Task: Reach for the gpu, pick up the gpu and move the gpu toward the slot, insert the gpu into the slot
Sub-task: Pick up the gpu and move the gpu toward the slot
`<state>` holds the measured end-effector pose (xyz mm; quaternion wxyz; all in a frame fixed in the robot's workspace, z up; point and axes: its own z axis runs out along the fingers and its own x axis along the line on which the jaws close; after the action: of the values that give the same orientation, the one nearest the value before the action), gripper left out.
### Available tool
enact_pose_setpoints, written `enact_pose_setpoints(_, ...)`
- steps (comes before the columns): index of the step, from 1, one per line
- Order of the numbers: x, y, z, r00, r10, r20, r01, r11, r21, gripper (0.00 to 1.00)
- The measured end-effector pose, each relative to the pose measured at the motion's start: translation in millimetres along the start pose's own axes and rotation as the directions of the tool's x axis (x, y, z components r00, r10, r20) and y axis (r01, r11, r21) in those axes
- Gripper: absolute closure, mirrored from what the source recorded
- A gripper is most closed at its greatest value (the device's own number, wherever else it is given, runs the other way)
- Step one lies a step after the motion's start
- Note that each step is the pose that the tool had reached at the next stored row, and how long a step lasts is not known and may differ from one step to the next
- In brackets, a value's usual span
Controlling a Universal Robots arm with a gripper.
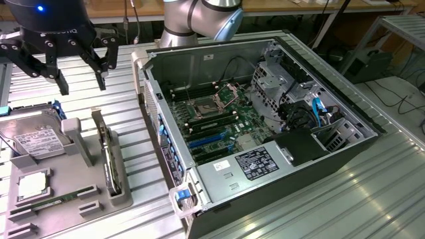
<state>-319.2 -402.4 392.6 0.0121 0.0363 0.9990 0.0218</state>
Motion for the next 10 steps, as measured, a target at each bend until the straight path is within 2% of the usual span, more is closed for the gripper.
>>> enact_pose_setpoints(1,-0.3,-3.0,-0.1,1.0,-0.006,-0.0003,0.006,1.0,-0.0001,0.4)
enact_pose_setpoints(4,-0.8,-9.2,-0.2,0.9997,-0.026,-0.0011,0.026,0.9997,-0.0007,0.4)
enact_pose_setpoints(10,-0.9,-10.8,-0.1,0.9973,-0.073,-0.0032,0.073,0.9973,-0.0026,0.4)
